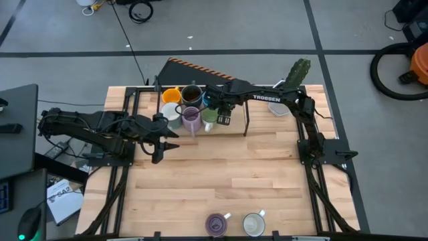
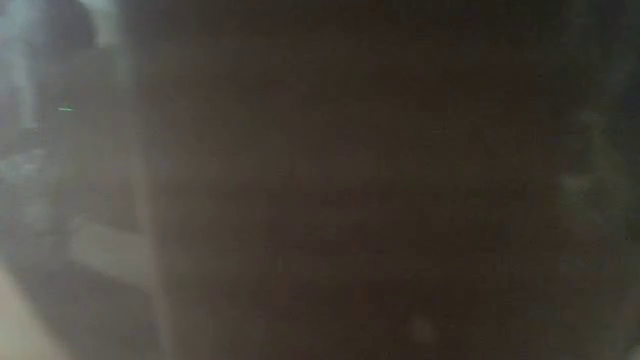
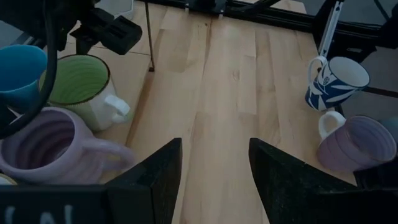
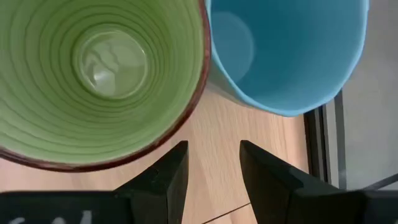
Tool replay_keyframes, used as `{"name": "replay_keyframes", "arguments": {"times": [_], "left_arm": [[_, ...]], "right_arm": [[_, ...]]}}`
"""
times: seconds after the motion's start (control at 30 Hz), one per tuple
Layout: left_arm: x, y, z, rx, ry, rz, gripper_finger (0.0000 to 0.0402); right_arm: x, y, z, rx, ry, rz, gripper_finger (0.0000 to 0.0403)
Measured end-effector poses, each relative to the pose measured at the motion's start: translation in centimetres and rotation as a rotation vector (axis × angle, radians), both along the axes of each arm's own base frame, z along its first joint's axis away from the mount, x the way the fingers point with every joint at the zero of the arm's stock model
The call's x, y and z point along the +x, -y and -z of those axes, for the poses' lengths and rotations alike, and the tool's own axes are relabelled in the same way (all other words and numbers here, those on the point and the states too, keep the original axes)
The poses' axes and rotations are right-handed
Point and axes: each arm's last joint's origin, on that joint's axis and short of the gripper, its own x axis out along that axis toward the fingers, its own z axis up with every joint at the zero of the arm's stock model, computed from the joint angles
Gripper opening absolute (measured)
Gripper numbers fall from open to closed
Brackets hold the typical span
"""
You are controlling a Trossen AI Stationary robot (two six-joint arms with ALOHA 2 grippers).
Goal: Place coffee mugs
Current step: Put the blue patterned mug on the shelf
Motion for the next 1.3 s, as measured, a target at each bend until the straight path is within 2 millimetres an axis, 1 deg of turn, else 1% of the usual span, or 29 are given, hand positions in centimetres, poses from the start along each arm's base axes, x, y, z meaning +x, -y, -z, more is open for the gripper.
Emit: {"name": "replay_keyframes", "arguments": {"times": [0.13,0.23,0.3,0.4,0.57,0.7,0.87,0.93,1.03,1.17,1.23,1.3], "left_arm": [[0.0,0.0,0.0,0.000,0.000,0.000,0.0192],[0.0,0.0,0.0,0.001,-0.001,0.000,0.0192],[0.0,0.0,0.0,0.002,-0.004,0.001,0.0192],[-0.1,0.0,0.2,0.016,-0.021,0.008,0.0192],[-0.2,-0.1,0.3,0.039,-0.032,-0.003,0.0192],[-0.2,-0.1,0.2,0.047,-0.031,-0.004,0.0192],[-0.2,-0.1,0.3,0.073,-0.033,0.013,0.0192],[-0.2,-0.1,0.3,0.086,-0.039,0.010,0.0192],[-0.6,-0.4,0.4,0.143,-0.058,-0.026,0.0192],[-0.5,-1.3,0.3,0.260,-0.062,-0.081,0.0192],[-0.3,-2.0,0.1,0.286,-0.053,-0.100,0.0192],[-0.2,-2.9,0.1,0.288,-0.058,-0.109,0.0192]], "right_arm": [[-0.2,-0.1,-0.2,-0.012,-0.019,-0.001,0.0149],[-0.7,-0.2,-0.8,-0.009,-0.022,0.000,0.0149],[-1.1,-0.6,-1.8,-0.012,0.000,-0.002,0.0149],[-1.6,-1.9,-3.5,0.008,0.055,-0.030,0.0149],[-1.7,-5.2,-5.2,0.064,0.124,-0.066,0.0149],[-1.4,-8.5,-5.5,0.104,0.145,-0.116,0.0149],[-1.0,-12.5,-5.2,0.152,0.138,-0.170,0.0149],[-1.2,-14.1,-5.1,0.165,0.122,-0.184,0.0149],[-2.0,-16.3,-5.2,0.148,0.063,-0.220,0.0149],[-2.5,-18.6,-5.1,0.140,0.043,-0.260,0.0149],[-2.3,-19.6,-4.5,0.137,0.067,-0.289,0.0149],[-2.6,-20.4,-3.5,0.130,0.053,-0.324,0.0148]]}}
